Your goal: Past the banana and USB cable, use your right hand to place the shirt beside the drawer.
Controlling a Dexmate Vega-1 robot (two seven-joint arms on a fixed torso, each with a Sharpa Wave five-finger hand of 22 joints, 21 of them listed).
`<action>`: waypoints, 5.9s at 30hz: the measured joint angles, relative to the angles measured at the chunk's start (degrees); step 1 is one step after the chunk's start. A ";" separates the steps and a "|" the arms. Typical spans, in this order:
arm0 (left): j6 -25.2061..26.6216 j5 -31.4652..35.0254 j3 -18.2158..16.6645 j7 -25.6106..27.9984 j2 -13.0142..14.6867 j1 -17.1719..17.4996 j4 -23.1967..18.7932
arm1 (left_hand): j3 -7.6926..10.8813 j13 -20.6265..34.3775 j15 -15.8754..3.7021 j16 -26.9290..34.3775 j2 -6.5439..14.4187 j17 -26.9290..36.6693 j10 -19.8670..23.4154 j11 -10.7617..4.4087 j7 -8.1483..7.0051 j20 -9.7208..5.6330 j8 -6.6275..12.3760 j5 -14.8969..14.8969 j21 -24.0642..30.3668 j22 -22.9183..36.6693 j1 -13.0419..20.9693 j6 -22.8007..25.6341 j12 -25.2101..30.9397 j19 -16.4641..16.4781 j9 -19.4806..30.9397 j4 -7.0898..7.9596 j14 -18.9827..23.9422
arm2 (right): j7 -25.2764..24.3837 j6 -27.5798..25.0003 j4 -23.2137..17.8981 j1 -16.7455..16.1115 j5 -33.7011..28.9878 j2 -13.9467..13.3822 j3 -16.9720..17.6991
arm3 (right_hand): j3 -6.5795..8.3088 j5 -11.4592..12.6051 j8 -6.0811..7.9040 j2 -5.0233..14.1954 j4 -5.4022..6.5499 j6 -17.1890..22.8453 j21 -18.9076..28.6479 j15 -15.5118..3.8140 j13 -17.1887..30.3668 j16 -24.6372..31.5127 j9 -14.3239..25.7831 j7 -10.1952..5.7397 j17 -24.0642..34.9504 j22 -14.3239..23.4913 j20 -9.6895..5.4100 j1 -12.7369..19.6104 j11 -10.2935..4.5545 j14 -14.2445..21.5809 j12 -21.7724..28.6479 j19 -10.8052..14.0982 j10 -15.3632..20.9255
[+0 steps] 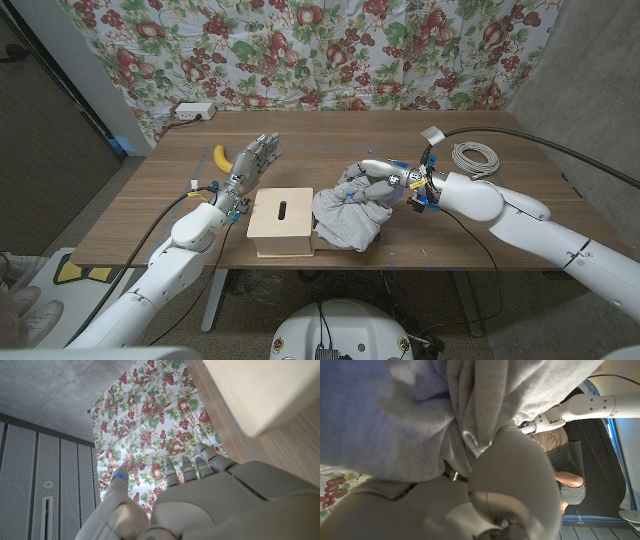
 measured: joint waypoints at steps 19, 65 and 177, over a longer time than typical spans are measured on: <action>-0.17 -0.52 -0.55 0.17 0.78 1.40 -1.04 | 0.00 0.00 0.00 0.00 0.00 0.00 0.00 0.00 0.00 0.00 0.00 0.00 0.00 0.00 0.00 0.00 0.00 0.00 0.00 0.00 0.00 | 0.86 -2.36 -0.11 0.08 -1.55 -0.05 -1.39 | -0.01 -1.21 -0.29 0.36 0.00 -1.95 -0.34 -0.62 -1.67 -0.71 -0.40 -0.09 -1.32 -0.16 0.33 0.37 0.51 -0.62 -2.59 -2.18 -0.53; -0.81 -0.71 0.09 -0.33 0.50 0.77 -0.87 | -0.24 0.00 0.00 0.00 0.00 0.00 0.00 0.00 -0.33 0.00 0.00 0.00 0.00 0.00 0.00 0.33 0.00 0.00 0.00 0.25 0.00 | 1.57 -6.18 -5.18 -1.99 -1.81 -5.79 2.50 | 1.04 -0.52 -1.60 -2.30 3.07 -24.56 -15.82 2.30 -11.85 -8.53 -4.50 0.82 -14.03 -1.05 0.41 -11.80 2.34 -21.55 -23.53 -9.98 -15.65; 0.94 -1.59 0.31 -6.08 -0.68 -6.28 5.42 | -0.54 0.00 0.00 0.00 0.00 0.00 0.00 0.00 0.20 0.00 0.00 0.00 0.00 0.00 0.00 1.47 0.00 0.00 0.00 -0.05 0.00 | -8.75 -9.28 -6.83 -2.68 2.75 -3.82 9.57 | -9.01 -2.13 -0.75 2.45 16.95 -31.50 -36.37 3.22 -15.69 -8.82 -7.17 3.07 -19.36 -0.80 9.32 -54.54 4.80 -33.31 -27.43 -19.96 -17.51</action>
